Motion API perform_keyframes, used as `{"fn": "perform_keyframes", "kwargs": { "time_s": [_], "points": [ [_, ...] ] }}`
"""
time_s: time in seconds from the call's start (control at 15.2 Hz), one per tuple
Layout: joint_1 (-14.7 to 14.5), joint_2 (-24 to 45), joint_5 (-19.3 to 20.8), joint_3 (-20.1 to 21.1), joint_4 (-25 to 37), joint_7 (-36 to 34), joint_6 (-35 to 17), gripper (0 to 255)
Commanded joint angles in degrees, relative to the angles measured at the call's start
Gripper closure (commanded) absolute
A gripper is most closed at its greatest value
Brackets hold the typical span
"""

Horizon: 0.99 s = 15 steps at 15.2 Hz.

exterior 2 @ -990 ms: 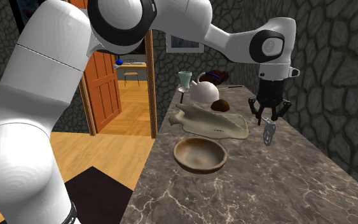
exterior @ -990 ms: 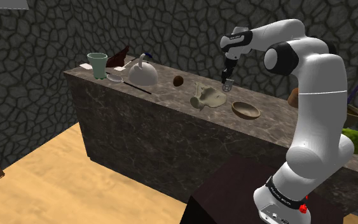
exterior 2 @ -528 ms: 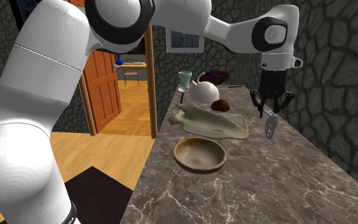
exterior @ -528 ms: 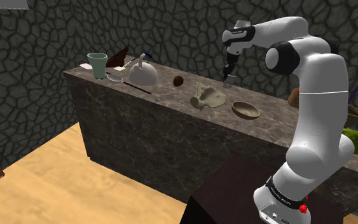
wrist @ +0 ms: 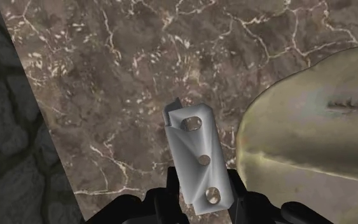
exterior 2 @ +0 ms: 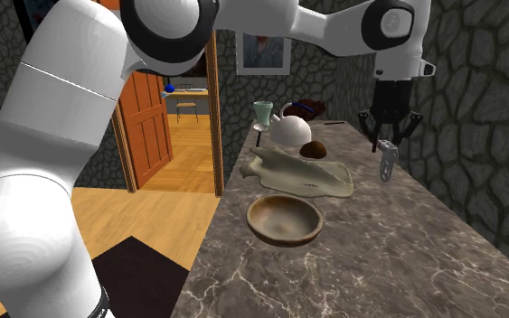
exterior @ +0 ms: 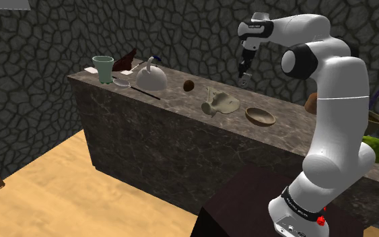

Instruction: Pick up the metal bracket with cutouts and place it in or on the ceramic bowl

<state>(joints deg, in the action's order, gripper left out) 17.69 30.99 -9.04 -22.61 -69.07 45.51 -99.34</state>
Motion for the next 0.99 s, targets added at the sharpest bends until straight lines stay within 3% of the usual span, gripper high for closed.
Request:
{"fn": "perform_keyframes", "kwargs": {
  "time_s": [0.0,0.46,0.66,0.92],
  "points": [
    [0.3,0.3,-0.1,0.0,2.0,-0.1,1.7,255],
    [1.5,1.7,-0.5,0.1,9.7,-0.1,7.9,255],
    [-2.7,-8.7,2.7,-1.1,-5.7,-0.9,2.7,255],
    [-6.4,-20.3,7.2,-1.6,-20.5,-3.1,-1.2,255]
  ]
}}
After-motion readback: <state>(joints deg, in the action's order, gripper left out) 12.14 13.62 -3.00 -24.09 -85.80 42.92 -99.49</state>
